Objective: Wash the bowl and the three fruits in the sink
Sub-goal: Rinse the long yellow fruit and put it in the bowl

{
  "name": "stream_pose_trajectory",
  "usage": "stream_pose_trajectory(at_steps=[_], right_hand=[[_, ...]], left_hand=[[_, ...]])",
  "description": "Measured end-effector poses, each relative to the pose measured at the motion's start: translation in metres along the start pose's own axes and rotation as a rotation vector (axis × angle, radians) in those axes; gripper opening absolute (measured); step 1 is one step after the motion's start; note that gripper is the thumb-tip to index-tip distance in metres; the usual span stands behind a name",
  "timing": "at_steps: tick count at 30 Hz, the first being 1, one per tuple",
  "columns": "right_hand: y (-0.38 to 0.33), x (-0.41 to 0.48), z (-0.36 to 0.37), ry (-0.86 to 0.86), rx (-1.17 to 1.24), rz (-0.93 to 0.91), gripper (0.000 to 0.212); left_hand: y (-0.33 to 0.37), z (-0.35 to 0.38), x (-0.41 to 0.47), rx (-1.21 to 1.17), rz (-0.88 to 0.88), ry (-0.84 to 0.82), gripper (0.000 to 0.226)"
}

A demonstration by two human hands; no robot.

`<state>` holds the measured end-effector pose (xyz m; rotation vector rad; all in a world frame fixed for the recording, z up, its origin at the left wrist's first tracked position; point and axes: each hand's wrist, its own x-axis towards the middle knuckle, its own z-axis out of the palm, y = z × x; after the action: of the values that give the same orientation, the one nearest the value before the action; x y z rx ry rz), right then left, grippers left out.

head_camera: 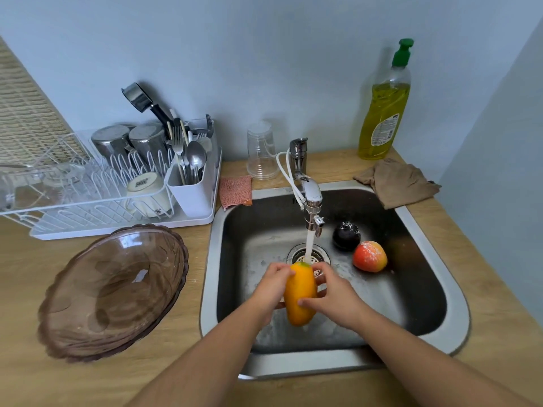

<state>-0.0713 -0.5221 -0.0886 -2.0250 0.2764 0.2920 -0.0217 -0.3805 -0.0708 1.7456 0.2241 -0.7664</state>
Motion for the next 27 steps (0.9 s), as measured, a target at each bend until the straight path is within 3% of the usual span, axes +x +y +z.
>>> stream_pose_trajectory(at_steps=[4, 10, 17, 27], right_hand=[[-0.018, -0.001, 0.022, 0.028, -0.091, -0.057, 0.074], [-0.053, 0.009, 0.030, 0.075, -0.029, -0.186, 0.075], [-0.088, 0.013, 0.024, 0.076, 0.135, -0.329, 0.040], [-0.096, 0.004, 0.020, 0.131, 0.086, -0.436, 0.042]], left_hand=[[-0.006, -0.020, -0.011, -0.068, 0.014, 0.119, 0.023], [0.009, -0.060, -0.033, -0.207, 0.164, 0.100, 0.027], [0.024, -0.079, -0.048, -0.269, 0.356, 0.167, 0.039], [0.027, -0.084, -0.055, -0.334, 0.469, 0.138, 0.044]])
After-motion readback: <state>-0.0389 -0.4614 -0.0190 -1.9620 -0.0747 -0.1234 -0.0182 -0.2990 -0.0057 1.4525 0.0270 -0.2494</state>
